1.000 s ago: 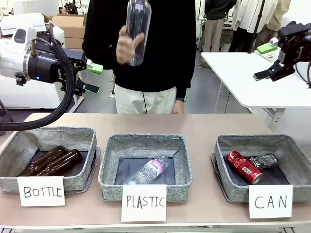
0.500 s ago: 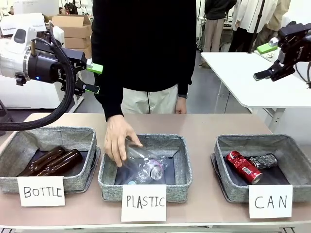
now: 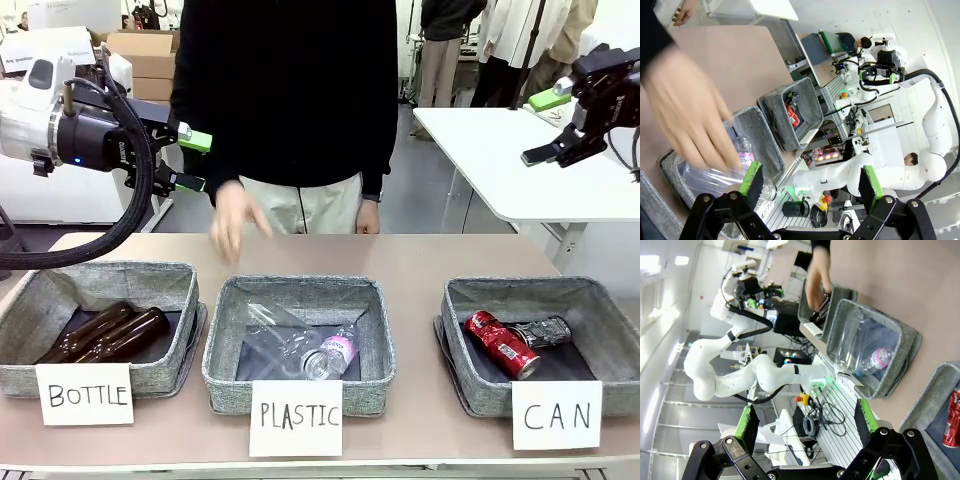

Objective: Sort the can waste into the basket.
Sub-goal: Pick up the can waste from the table and place it in the right Fabric basket.

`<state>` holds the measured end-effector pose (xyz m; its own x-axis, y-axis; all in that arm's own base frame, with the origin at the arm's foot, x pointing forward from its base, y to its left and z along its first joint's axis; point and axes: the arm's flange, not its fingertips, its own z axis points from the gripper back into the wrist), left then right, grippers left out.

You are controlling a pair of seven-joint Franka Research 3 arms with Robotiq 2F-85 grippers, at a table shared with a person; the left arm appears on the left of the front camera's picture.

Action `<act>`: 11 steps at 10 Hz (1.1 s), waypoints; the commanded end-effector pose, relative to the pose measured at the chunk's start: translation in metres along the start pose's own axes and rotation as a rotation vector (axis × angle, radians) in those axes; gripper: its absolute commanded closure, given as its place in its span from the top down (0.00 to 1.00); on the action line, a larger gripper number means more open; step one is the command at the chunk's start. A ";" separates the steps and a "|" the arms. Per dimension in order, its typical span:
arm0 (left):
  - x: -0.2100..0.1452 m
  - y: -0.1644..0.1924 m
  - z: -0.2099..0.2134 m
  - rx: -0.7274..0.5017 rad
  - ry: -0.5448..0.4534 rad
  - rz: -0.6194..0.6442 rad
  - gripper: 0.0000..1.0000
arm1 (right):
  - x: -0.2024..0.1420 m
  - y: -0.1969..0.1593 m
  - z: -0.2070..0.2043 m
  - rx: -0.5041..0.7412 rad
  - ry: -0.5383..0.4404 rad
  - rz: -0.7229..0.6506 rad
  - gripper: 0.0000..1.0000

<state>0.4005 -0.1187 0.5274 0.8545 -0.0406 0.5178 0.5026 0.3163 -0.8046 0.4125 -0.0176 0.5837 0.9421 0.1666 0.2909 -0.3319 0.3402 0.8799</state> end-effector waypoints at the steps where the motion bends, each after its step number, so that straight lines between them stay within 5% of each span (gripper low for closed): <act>1: 0.001 0.000 0.002 -0.001 -0.005 -0.004 1.00 | -0.002 0.001 -0.001 -0.010 0.008 0.019 1.00; 11: 0.001 0.000 0.002 -0.001 -0.005 -0.004 1.00 | -0.002 0.001 -0.001 -0.010 0.008 0.019 1.00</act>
<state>0.4005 -0.1186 0.5274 0.8545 -0.0406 0.5178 0.5026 0.3163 -0.8046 0.4125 -0.0177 0.5837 0.9421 0.1667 0.2910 -0.3320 0.3401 0.8798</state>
